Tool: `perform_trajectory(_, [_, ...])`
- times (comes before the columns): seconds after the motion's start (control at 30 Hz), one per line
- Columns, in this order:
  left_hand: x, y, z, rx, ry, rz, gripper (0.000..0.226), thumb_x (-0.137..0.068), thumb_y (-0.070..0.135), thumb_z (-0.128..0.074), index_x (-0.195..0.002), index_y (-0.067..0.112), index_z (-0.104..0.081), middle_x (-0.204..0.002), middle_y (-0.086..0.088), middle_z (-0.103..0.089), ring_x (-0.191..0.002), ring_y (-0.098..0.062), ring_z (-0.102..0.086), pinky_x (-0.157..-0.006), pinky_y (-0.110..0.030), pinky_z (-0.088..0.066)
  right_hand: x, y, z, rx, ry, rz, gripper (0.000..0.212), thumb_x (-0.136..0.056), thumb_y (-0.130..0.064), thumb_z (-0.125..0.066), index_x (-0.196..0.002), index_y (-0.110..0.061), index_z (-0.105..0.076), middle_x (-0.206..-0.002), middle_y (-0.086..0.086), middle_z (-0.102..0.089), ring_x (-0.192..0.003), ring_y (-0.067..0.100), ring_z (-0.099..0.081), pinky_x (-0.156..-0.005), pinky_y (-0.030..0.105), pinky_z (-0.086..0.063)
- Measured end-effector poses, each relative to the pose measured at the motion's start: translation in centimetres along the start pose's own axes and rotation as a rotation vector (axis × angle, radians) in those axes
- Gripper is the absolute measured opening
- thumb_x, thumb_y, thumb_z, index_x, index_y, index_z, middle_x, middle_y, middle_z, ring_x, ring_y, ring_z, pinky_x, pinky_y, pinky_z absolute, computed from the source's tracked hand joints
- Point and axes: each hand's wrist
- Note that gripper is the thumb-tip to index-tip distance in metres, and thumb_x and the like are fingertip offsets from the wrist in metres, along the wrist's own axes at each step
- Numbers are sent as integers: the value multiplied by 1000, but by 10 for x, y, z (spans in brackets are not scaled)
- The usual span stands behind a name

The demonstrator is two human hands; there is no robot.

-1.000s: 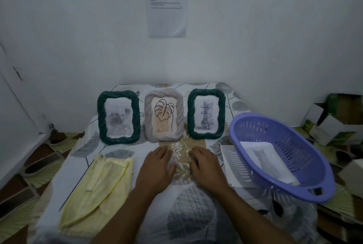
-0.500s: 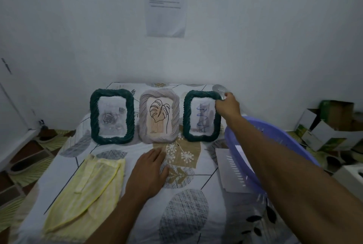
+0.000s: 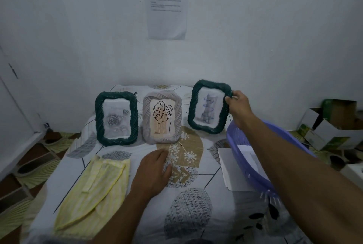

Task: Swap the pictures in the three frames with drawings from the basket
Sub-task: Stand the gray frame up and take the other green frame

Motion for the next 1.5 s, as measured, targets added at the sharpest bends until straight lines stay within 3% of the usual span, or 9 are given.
perform_trajectory(0.13, [0,9,16,157,25,22,36,-91,46,-37,-111,21,-55,-103,6,-60,-94,-14,-54,-81,-30,-44,25,-35,17,-127,12,105,6,-96,-7,-52,-99,-12,-55,-93,12,-65,-82,22,-61,-77,39,-53])
perform_trajectory(0.3, [-13,33,55,401,16,120,46,-96,31,-52,-137,15,-44,-135,1,-51,-120,-15,-49,-98,-25,-35,75,-38,20,-174,-140,43,12,-97,-7,-52,-93,-16,-58,-86,8,-64,-74,20,-59,-65,34,-50])
perform_trajectory(0.4, [-19,54,84,698,10,268,46,-98,29,-50,-141,16,-39,-127,2,-54,-109,-13,-55,-93,-30,-45,106,-26,11,-178,-211,-31,15,-97,-7,-52,-89,-17,-58,-84,8,-64,-71,20,-58,-63,31,-48])
perform_trajectory(0.57, [6,61,101,1052,-63,361,12,-98,12,-49,-101,14,-60,-98,-7,-71,-90,-22,-67,-80,-42,-56,145,-8,2,-186,-270,-129,10,-97,-9,-52,-103,-11,-60,-90,11,-66,-72,21,-60,-61,31,-49])
perform_trajectory(0.7, [22,66,108,995,2,325,8,-96,12,-53,-90,13,-58,-95,-14,-68,-83,-21,-64,-73,-38,-55,159,-1,-4,184,-110,102,32,-92,-17,-61,-124,-15,-55,-118,1,-59,-97,18,-59,-82,37,-52])
perform_trajectory(0.83, [26,79,115,623,144,110,3,-93,15,-57,-92,13,-55,-86,1,-63,-78,-8,-62,-71,-26,-54,188,-12,-28,312,-114,401,40,-86,-28,-70,-122,-20,-55,-107,-2,-57,-88,12,-58,-73,25,-52])
perform_trajectory(1.0, [30,99,114,396,245,-4,8,-91,23,-60,-97,20,-55,-87,5,-64,-78,-8,-62,-70,-31,-55,202,-25,-48,177,-57,352,53,-77,-42,-76,-119,-23,-51,-88,-6,-65,-80,7,-64,-71,29,-57])
perform_trajectory(1.3, [22,88,143,302,448,10,26,-90,29,-61,-112,17,-61,-102,1,-64,-88,-11,-58,-78,-29,-50,191,-23,-20,-117,-192,87,28,-88,-7,-63,-112,-22,-65,-89,13,-71,-79,26,-69,-58,33,-58])
perform_trajectory(1.5, [16,60,134,709,37,360,71,-89,33,-64,-148,22,-26,-144,-1,-43,-128,-17,-45,-107,-38,-38,195,-10,-5,-263,-303,-5,31,-90,-4,-59,-114,-22,-67,-96,22,-70,-75,24,-63,-57,30,-52])
Point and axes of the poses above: each hand's wrist, its own x-axis away from the middle knuckle, its own z-axis out of the back of the hand, y = z × x
